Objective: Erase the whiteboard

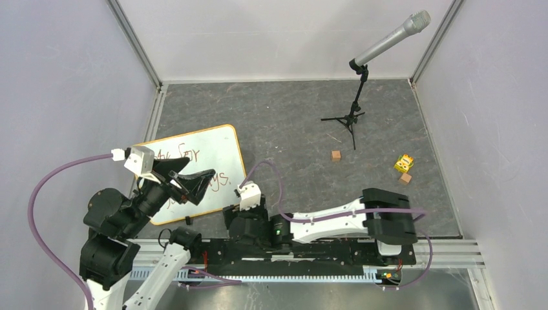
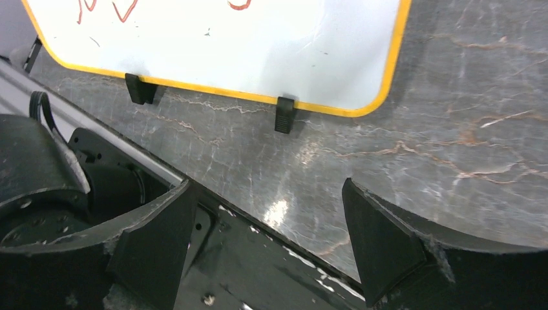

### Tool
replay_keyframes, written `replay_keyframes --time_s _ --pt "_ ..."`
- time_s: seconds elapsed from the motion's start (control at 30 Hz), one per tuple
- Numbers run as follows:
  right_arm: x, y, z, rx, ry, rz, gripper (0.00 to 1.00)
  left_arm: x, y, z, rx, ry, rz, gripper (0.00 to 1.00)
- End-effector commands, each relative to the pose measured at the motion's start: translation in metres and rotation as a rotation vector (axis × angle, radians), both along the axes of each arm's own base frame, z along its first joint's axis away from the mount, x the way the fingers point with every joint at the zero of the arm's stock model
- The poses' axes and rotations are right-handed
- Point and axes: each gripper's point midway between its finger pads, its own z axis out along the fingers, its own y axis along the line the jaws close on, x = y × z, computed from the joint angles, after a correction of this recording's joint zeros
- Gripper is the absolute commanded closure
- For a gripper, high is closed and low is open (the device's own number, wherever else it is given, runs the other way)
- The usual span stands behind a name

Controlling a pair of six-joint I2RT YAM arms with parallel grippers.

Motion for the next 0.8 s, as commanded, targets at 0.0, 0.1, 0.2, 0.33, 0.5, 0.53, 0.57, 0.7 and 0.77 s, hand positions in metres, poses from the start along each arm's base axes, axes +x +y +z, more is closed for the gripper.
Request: replay_keyframes --time_s 0.0,0.1,0.2,0.33,0.5,0.53,0.57,0.7,0.77 --pt "0.005 0.018 -0.002 0.063 0.003 -0.098 0.16 -0.013 -0.002 -0.003 -0.024 0.025 -0.035 0.00" --pt "0.006 0.025 -0.013 0.056 0.009 -0.106 0.21 -0.013 0.000 -0.005 -0.029 0.025 -0.021 0.00" --pt "0.007 0.033 -0.021 0.038 0.001 -0.107 0.25 -0.015 0.003 -0.003 -0.028 0.013 -0.012 0.00" --pt "0.010 0.043 -0.028 0.029 -0.018 -0.118 0.32 -0.018 0.008 -0.003 -0.011 -0.001 0.000 0.00" --pt "0.017 0.049 -0.037 0.007 -0.046 -0.137 0.37 -0.018 0.016 -0.007 0.016 -0.007 0.029 0.00" --pt "0.019 0.050 -0.038 0.000 -0.053 -0.141 0.39 -0.019 0.016 -0.008 0.020 -0.008 0.029 0.00" --pt "0.020 0.050 -0.038 -0.004 -0.059 -0.147 0.39 -0.019 0.017 -0.008 0.024 -0.008 0.028 0.00" --pt "0.027 0.050 -0.047 -0.017 -0.060 -0.166 0.41 -0.020 0.017 -0.006 0.027 -0.016 0.021 0.00" --pt "0.032 0.048 -0.052 -0.028 -0.058 -0.183 0.45 -0.020 0.017 -0.005 0.027 -0.019 0.020 0.00"
